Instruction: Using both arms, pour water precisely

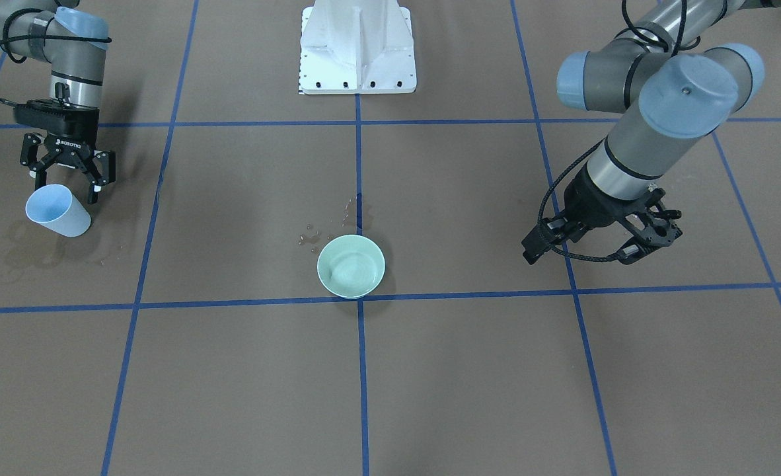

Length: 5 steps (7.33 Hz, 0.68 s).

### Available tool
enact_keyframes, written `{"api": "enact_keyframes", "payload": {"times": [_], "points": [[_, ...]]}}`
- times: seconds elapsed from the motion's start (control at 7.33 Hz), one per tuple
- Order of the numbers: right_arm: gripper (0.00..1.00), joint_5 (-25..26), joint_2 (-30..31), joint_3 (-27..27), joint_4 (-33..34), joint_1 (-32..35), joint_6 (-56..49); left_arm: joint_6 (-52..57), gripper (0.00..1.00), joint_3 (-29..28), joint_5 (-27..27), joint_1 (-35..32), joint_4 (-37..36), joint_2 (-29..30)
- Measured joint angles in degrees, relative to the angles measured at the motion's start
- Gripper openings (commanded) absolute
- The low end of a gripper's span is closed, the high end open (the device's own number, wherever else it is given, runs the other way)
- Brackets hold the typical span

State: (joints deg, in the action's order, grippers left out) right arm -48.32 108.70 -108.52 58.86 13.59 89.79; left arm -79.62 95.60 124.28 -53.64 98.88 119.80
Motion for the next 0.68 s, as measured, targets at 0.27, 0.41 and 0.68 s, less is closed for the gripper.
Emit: {"api": "enact_keyframes", "payload": {"times": [0.27, 0.41, 0.68], "points": [[0.97, -0.02, -0.53, 0.08, 0.02, 0.87, -1.4, 0.0, 1.0, -0.05, -0.06, 0.2, 0.0, -0.03], [0.97, -0.01, -0.99, 0.2, 0.02, 1.16, -1.93, 0.01, 1.0, -0.06, -0.44, 0.3, 0.02, -0.26], [0.97, 0.0, -1.66, 0.77, 0.02, 1.34, -2.21, 0.11, 1.0, 0.05, -1.64, 0.61, 0.19, -1.06]]}}
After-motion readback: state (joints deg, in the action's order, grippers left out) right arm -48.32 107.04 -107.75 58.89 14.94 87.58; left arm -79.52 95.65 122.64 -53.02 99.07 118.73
